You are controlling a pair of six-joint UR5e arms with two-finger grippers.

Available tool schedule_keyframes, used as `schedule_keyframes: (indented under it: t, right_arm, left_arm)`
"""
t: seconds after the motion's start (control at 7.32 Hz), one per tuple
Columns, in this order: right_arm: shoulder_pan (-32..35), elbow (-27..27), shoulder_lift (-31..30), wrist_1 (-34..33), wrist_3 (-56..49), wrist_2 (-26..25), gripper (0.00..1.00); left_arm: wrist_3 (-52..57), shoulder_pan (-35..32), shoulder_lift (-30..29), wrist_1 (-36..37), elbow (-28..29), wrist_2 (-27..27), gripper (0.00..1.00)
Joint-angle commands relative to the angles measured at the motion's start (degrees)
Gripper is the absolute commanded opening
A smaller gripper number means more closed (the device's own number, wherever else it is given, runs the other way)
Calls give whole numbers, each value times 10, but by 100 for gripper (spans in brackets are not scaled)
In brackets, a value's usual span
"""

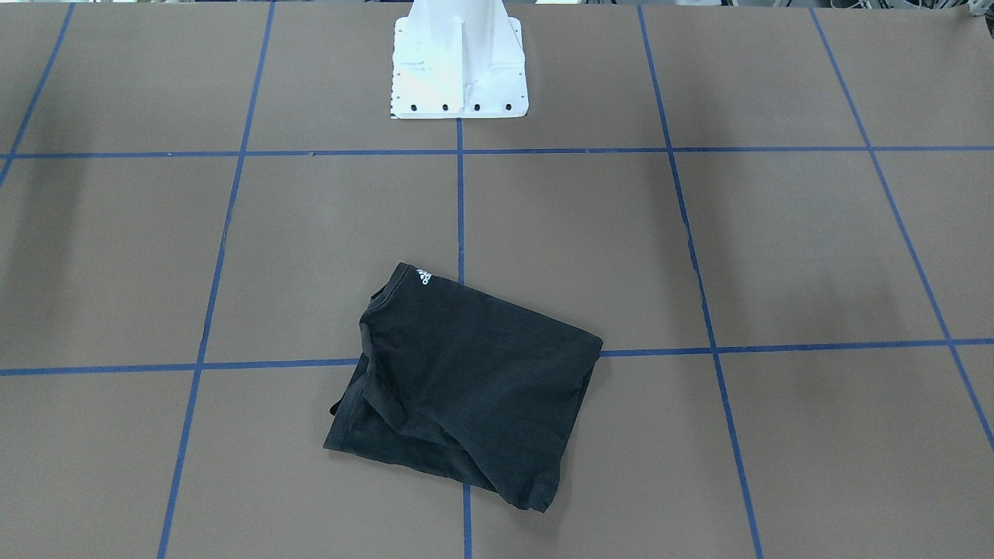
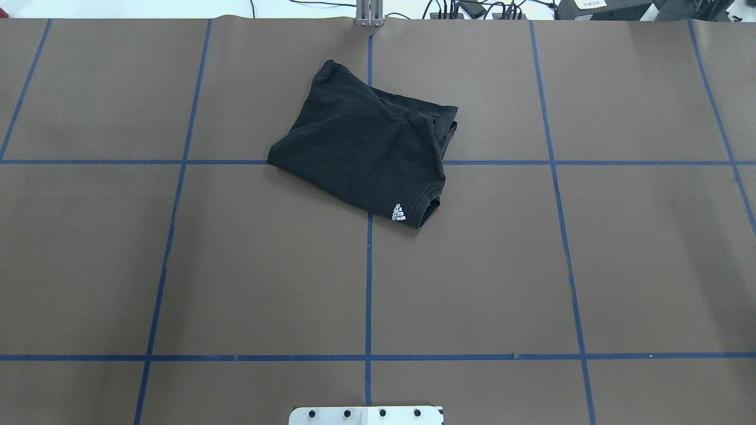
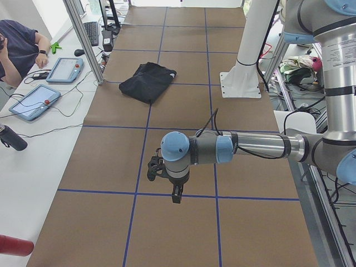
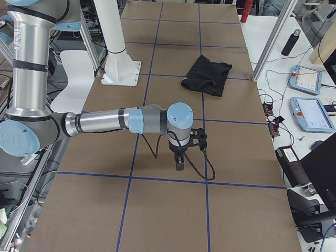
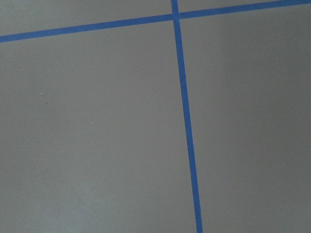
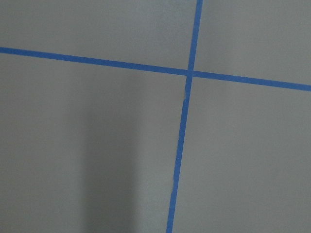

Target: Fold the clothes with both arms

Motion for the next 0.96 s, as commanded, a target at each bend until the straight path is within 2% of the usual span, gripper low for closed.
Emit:
schedule_keyframes:
  t: [0.0,0.82]
  right_arm:
    - [-1,-2,0,-2,2,2,100]
    - [-10,-2,0,-1,7,2,100]
  left_arm:
    - [0,-1,0,0,-3,0,100]
    - [0,-1,-7,0,-3,0,100]
